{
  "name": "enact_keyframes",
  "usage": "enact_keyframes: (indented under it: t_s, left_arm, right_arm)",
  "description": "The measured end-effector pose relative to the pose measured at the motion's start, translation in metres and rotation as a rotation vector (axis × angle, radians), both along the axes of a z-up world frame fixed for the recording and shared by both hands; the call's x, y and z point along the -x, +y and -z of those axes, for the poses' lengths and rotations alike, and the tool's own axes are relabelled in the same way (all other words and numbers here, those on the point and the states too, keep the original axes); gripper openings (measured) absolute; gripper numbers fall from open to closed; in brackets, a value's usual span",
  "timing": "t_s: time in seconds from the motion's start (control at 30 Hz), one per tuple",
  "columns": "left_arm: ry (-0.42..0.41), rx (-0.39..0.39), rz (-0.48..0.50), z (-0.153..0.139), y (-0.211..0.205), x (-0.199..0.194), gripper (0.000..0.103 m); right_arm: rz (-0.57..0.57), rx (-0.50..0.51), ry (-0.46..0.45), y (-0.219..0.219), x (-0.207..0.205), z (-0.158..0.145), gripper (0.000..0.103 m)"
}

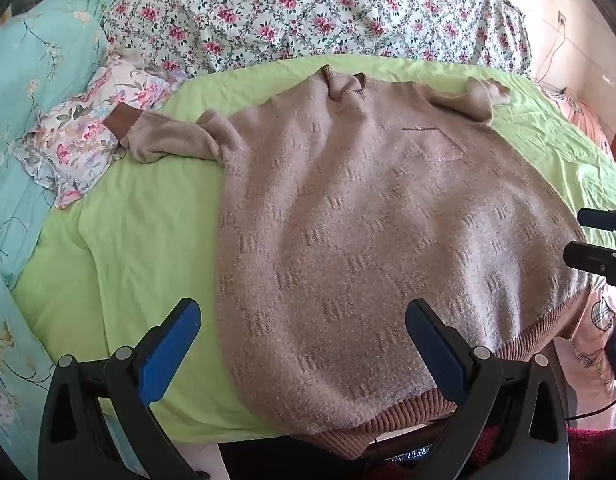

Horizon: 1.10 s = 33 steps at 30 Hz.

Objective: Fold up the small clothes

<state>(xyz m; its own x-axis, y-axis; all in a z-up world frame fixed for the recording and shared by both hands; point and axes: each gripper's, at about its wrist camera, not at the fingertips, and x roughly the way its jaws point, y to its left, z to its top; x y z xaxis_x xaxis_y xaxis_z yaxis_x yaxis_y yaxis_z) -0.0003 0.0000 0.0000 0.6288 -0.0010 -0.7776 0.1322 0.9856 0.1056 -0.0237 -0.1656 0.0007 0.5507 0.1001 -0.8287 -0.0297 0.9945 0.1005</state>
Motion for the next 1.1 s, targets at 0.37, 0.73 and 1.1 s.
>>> enact_keyframes:
  t_s: [0.37, 0.73, 1.1]
  left_arm:
    - [0.006, 0.004, -0.001, 0.0, 0.001, -0.001, 0.102]
    - [0.004, 0.003, 0.0, -0.005, -0.004, -0.002, 0.103]
    - [0.005, 0.018, -0.001, -0.005, -0.008, -0.001, 0.103]
  right_arm:
    - [0.003, -0.004, 0.004, 0.001, -0.001, 0.0, 0.103]
    - [0.003, -0.006, 0.0, -0.001, -0.001, -0.004, 0.103]
    - [0.003, -0.012, -0.003, 0.0, -0.001, -0.004, 0.103]
